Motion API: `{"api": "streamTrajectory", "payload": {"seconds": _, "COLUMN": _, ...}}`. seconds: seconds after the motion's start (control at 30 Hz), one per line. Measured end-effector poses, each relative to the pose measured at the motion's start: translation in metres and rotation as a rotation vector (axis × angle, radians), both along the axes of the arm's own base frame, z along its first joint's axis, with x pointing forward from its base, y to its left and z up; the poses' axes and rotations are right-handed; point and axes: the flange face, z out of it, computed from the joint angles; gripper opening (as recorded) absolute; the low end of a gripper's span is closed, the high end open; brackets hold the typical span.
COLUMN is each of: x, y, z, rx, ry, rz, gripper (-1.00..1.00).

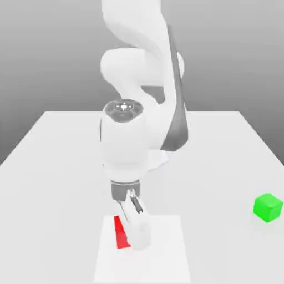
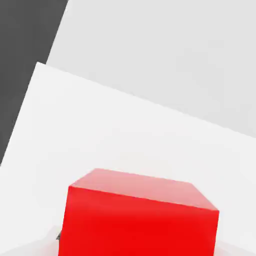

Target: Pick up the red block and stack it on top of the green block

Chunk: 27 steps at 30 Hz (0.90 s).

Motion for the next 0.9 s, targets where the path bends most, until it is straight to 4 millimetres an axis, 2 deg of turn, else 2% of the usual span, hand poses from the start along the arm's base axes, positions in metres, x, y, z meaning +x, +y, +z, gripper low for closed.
{"api": "streamTrajectory", "payload": {"seconds": 0.17, "x": 0.001, "y": 0.095, "z": 0.014, "rx": 0.007, "ry": 0.003, "rz": 0.152, "gripper": -1.0}}
{"api": "streamTrajectory", "payload": {"seconds": 0.33, "x": -0.02, "y": 0.192, "z": 0.022, "rx": 0.009, "ry": 0.005, "rz": 0.299, "gripper": -1.0}}
{"api": "streamTrajectory", "payload": {"seconds": 0.5, "x": -0.063, "y": 0.281, "z": 0.032, "rx": 0.008, "ry": 0.005, "rz": 0.445, "gripper": -1.0}}
{"api": "streamTrajectory", "payload": {"seconds": 0.67, "x": -0.125, "y": 0.359, "z": 0.042, "rx": 0.003, "ry": 0.001, "rz": 0.589, "gripper": -1.0}}
{"api": "streamTrajectory", "payload": {"seconds": 0.7, "x": -0.133, "y": 0.367, "z": 0.039, "rx": 0.002, "ry": 0.0, "rz": 0.603, "gripper": -1.0}}
{"api": "streamTrajectory", "payload": {"seconds": 0.73, "x": -0.131, "y": 0.368, "z": 0.032, "rx": 0.001, "ry": -0.001, "rz": 0.596, "gripper": -1.0}}
{"api": "streamTrajectory", "payload": {"seconds": 0.87, "x": -0.131, "y": 0.369, "z": -0.009, "rx": 0.0, "ry": -0.002, "rz": 0.592, "gripper": -1.0}}
{"api": "streamTrajectory", "payload": {"seconds": 0.9, "x": -0.132, "y": 0.368, "z": -0.018, "rx": 0.0, "ry": -0.001, "rz": 0.592, "gripper": 1.0}}
